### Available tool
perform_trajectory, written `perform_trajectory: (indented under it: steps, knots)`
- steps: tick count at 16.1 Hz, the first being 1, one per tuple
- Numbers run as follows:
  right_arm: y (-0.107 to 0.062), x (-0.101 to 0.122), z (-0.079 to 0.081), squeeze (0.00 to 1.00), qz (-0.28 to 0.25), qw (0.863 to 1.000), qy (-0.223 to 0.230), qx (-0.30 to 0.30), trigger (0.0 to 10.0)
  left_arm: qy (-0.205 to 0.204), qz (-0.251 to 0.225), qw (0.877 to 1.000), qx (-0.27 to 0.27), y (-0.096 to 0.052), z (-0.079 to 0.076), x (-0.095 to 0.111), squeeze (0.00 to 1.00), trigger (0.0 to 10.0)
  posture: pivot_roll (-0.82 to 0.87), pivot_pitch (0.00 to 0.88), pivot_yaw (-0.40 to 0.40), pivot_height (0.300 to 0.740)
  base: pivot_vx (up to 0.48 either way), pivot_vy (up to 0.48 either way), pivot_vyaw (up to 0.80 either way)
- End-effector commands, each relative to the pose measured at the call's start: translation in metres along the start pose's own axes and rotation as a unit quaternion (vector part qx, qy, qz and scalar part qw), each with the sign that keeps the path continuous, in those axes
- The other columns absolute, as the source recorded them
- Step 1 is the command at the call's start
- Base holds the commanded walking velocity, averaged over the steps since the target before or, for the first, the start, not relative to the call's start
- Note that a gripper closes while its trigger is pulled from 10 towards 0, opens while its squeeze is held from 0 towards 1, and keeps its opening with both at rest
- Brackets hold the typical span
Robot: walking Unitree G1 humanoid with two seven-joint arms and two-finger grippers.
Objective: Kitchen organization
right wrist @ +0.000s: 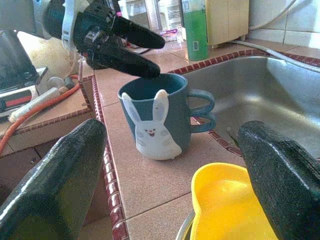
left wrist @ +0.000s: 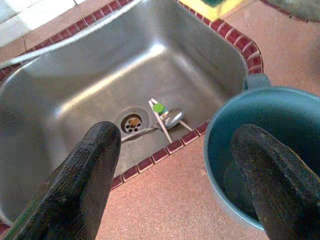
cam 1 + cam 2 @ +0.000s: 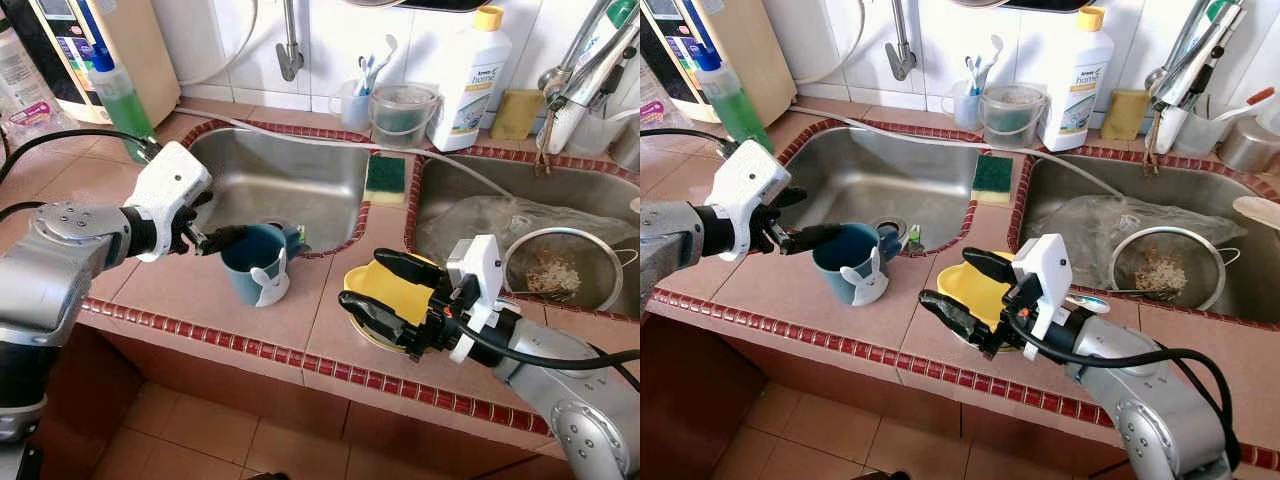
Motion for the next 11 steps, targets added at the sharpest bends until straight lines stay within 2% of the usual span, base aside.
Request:
perform_trajectory:
  steps: [1,5,7,8,9,10,11]
  knots:
    - [0.002,0.004,0.006,0.0,-0.004,1.0,-0.003,0.017,10.0,0.007,0.012,1.0,-0.007,0.001,-0.001,0.002,0.0,10.0,-0.08,0.121,0.077,0.74,0.0,0.0,0.0]
    - [0.003,0.004,0.005,0.0,-0.004,1.0,-0.004,0.012,10.0,0.024,0.014,0.999,-0.038,0.012,-0.013,0.007,0.0,10.0,-0.08,0.121,0.088,0.74,0.0,0.0,0.0]
    - [0.002,0.004,0.005,0.0,-0.005,1.0,-0.005,0.007,10.0,0.017,0.028,0.998,-0.051,0.018,-0.017,0.006,0.0,10.0,-0.09,0.123,0.097,0.74,0.0,0.0,0.0]
    - [0.002,0.004,0.005,0.0,-0.004,1.0,-0.004,0.005,10.0,0.023,0.039,0.997,-0.06,0.019,-0.019,0.002,0.0,6.9,-0.09,0.124,0.101,0.74,0.0,0.0,0.0]
    - [0.001,0.004,0.006,0.0,-0.004,1.0,-0.004,0.004,10.0,0.026,0.044,0.997,-0.057,0.02,-0.018,0.0,0.0,6.9,-0.1,0.125,0.103,0.74,0.0,0.0,0.0]
    - [0.001,0.004,0.006,0.0,-0.004,1.0,-0.003,0.002,10.0,0.024,0.054,0.997,-0.053,0.021,-0.016,-0.005,0.0,2.8,-0.1,0.126,0.106,0.74,0.0,0.0,0.0]
    - [0.0,0.003,0.006,0.0,-0.004,1.0,-0.002,0.0,10.0,0.031,0.062,0.996,-0.052,0.021,-0.015,-0.008,0.0,0.0,-0.1,0.127,0.107,0.74,0.0,0.0,0.0]
Point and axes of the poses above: a point about 5 cm out from each wrist's last joint towards the gripper, its own y axis pointing out of the wrist towards the gripper, its own x axis along the axis of the wrist's last joint, z = x × y, the point moved 4 cm from there along y, pointing out of the wrist towards the gripper, and after that the axes turned 11 degrees about -y, right-handed, at the moved point
